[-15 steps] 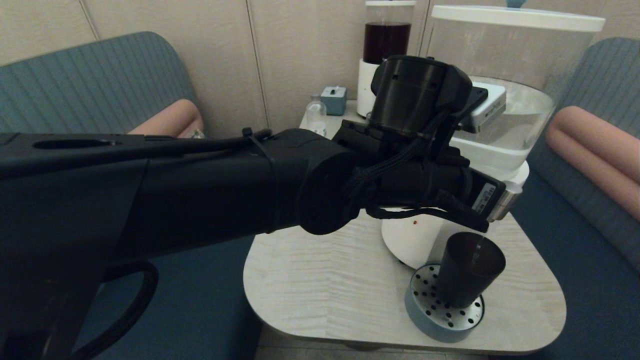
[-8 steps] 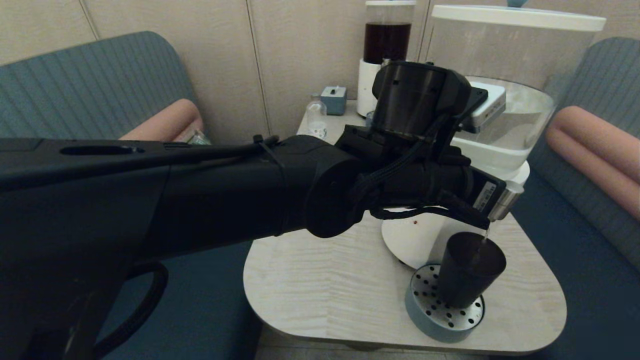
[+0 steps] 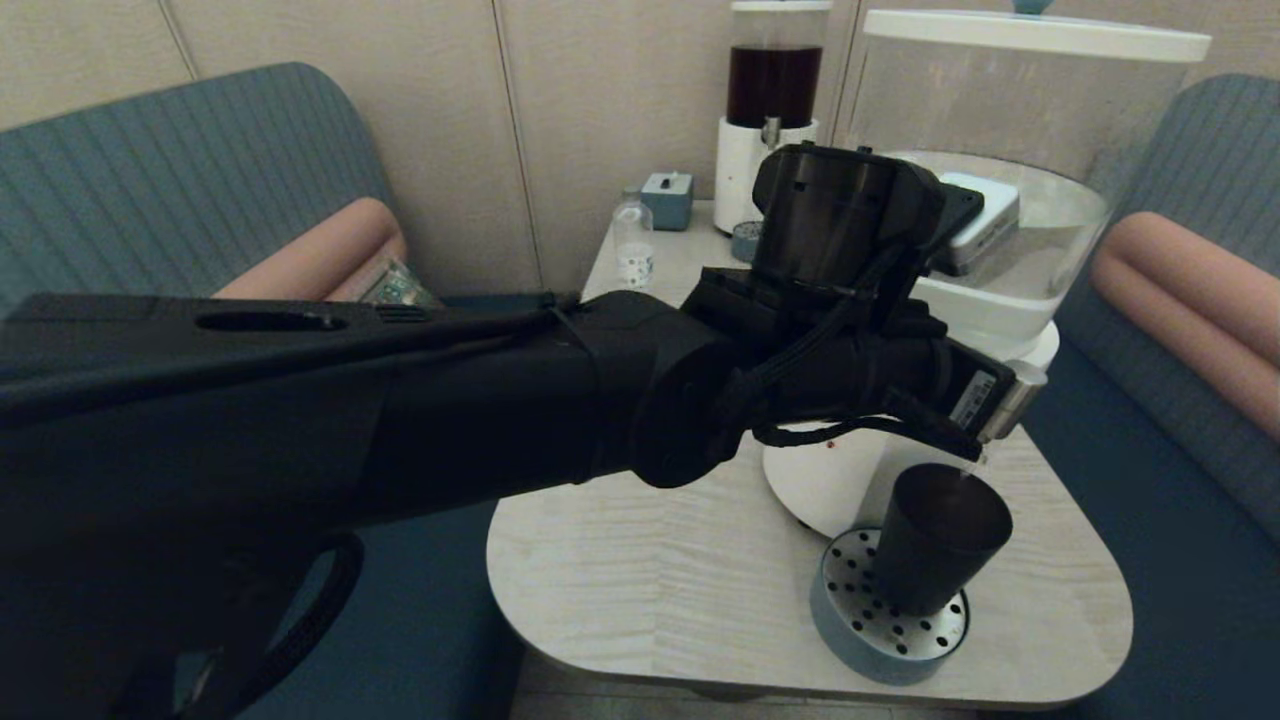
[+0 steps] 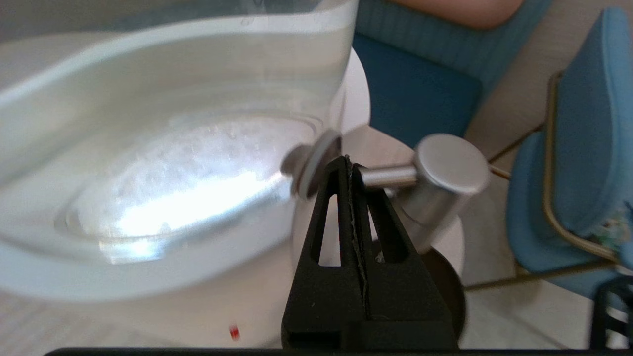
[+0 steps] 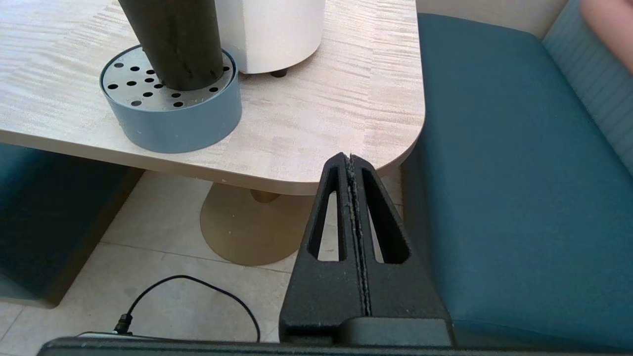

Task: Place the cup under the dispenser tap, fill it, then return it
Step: Turn off the faucet

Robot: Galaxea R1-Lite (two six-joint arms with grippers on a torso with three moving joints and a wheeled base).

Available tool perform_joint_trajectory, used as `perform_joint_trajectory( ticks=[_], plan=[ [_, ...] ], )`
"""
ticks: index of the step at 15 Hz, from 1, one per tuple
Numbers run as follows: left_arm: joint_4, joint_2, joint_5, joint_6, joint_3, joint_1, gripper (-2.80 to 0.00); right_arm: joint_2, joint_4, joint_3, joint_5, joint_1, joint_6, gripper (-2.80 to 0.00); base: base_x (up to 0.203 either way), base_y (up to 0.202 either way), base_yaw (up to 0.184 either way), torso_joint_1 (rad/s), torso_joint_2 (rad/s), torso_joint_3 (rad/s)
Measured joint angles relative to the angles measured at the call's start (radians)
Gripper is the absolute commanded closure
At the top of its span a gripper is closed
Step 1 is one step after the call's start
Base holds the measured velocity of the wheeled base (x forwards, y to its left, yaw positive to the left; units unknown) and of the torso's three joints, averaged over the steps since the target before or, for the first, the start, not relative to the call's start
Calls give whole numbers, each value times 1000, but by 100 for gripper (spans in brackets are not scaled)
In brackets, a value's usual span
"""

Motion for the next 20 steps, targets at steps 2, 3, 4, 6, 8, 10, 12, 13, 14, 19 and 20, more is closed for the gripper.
perform_joint_trajectory(
  ticks=[2, 3, 4, 6, 8, 10, 12, 13, 14, 19, 20],
  plan=[
    [-16, 9, 2, 2, 0, 0, 0, 0, 0, 0, 0, 0, 0, 0, 0, 0, 0, 0, 0, 0],
    [-19, 11, 1, 2, 0, 0, 0, 0, 0, 0, 0, 0, 0, 0, 0, 0, 0, 0, 0, 0],
    [-9, 8, 1, 2, 0, 0, 0, 0, 0, 0, 0, 0, 0, 0, 0, 0, 0, 0, 0, 0],
    [33, -7, 0, 1, 0, 0, 0, 0, 0, 0, 0, 0, 0, 0, 0, 0, 0, 0, 0, 0],
    [56, -27, 0, -1, 6, 0, 0, 0, 0, 0, 0, 0, 0, 0, 0, 0, 0, 0, 0, 0],
    [80, -50, 1, -1, 21, 0, 0, 0, 0, 0, 0, 0, 0, 0, 0, 0, 0, 0, 0, 0],
    [90, -79, 0, -1, 57, 0, 0, 0, 0, 0, 0, 0, 0, 0, 0, 0, 0, 0, 0, 0],
    [93, -94, 0, -1, 84, 0, 0, 0, 0, 0, 0, 0, 0, 0, 0, 0, 0, 0, 0, 0],
    [93, -110, 0, -3, 116, 0, 0, 0, 0, 0, 0, 0, 0, 0, 0, 0, 0, 0, 0, 0],
    [61, -172, -1, -8, 211, 0, 0, 0, 0, 0, 0, 0, 0, 0, 0, 0, 0, 0, 0, 0],
    [54, -176, -2, -9, 213, 0, 0, 0, 0, 0, 0, 0, 0, 0, 0, 0, 0, 0, 0, 0]
  ],
)
